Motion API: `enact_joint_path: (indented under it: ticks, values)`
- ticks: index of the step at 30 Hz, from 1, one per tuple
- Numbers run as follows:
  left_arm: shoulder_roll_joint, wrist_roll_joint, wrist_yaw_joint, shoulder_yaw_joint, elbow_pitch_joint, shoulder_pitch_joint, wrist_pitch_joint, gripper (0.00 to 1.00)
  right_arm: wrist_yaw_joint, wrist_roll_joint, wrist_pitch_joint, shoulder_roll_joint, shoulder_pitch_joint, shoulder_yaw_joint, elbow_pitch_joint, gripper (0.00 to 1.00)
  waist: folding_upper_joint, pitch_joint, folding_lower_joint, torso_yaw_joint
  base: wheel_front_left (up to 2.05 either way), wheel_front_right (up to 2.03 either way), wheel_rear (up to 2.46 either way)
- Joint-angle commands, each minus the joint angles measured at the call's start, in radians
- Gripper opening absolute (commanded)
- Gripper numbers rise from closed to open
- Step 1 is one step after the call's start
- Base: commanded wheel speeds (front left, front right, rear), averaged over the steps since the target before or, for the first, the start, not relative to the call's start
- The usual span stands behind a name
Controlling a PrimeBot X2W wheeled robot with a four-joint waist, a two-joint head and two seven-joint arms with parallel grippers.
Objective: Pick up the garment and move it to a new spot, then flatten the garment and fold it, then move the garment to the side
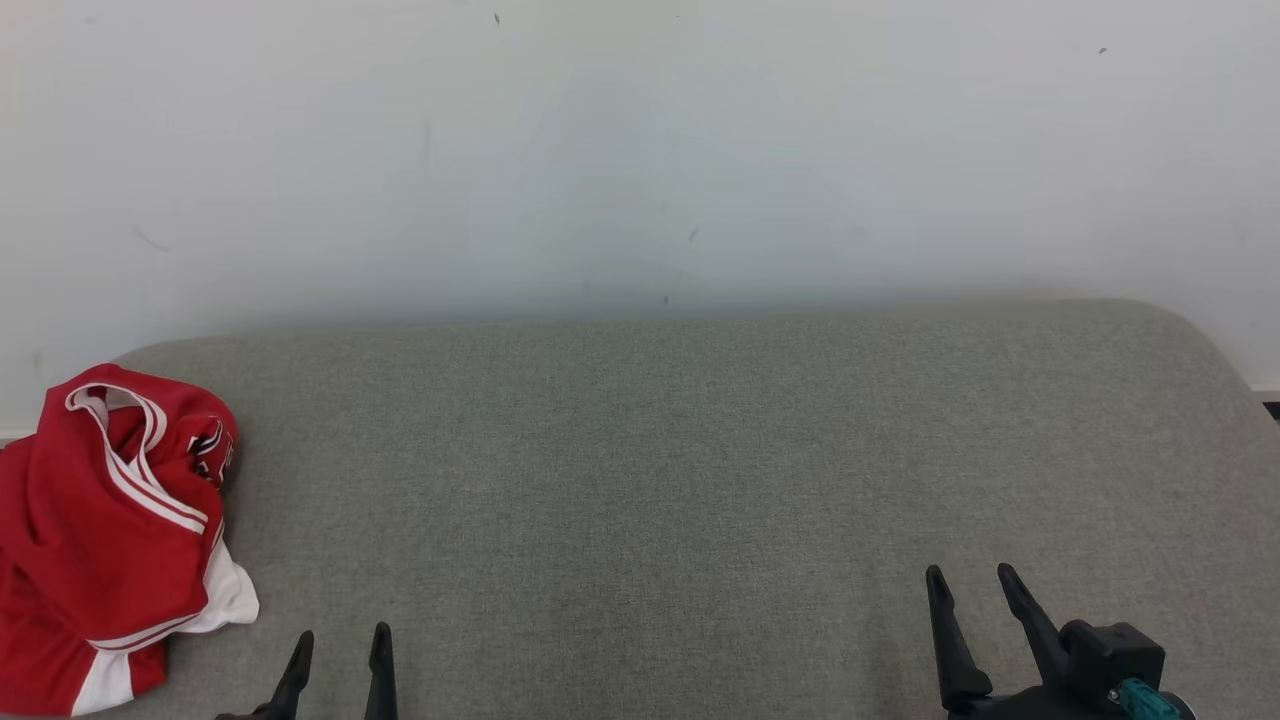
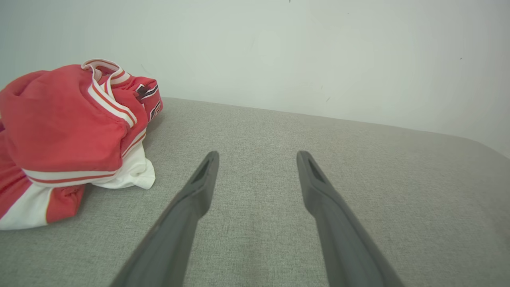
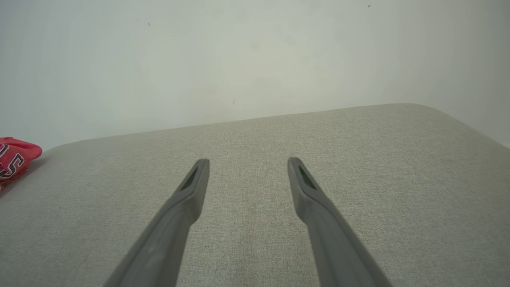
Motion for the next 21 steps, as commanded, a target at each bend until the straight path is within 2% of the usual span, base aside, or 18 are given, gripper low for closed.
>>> enact_joint_path:
  ticks: [1,16,21]
  values:
    - [-0.001,0.025,-0.002,-0.001,0.005,-0.011,-0.01,1.0,0.003,-0.027,-0.009,-0.003,0.012,-0.002,0.002,1.0,0.0,-0.003,0.0,0.0,0.0,0.0,0.0]
    - [-0.006,0.093,-0.007,0.0,0.032,-0.002,-0.036,1.0,0.003,-0.111,-0.024,-0.003,0.026,-0.003,0.009,1.0,0.0,-0.025,0.0,-0.008,0.0,0.0,0.0]
    - [-0.007,0.08,-0.008,0.005,0.039,-0.007,-0.034,1.0,0.003,-0.1,-0.022,-0.003,0.028,-0.004,0.012,1.0,0.0,-0.024,0.0,-0.01,0.0,0.0,0.0]
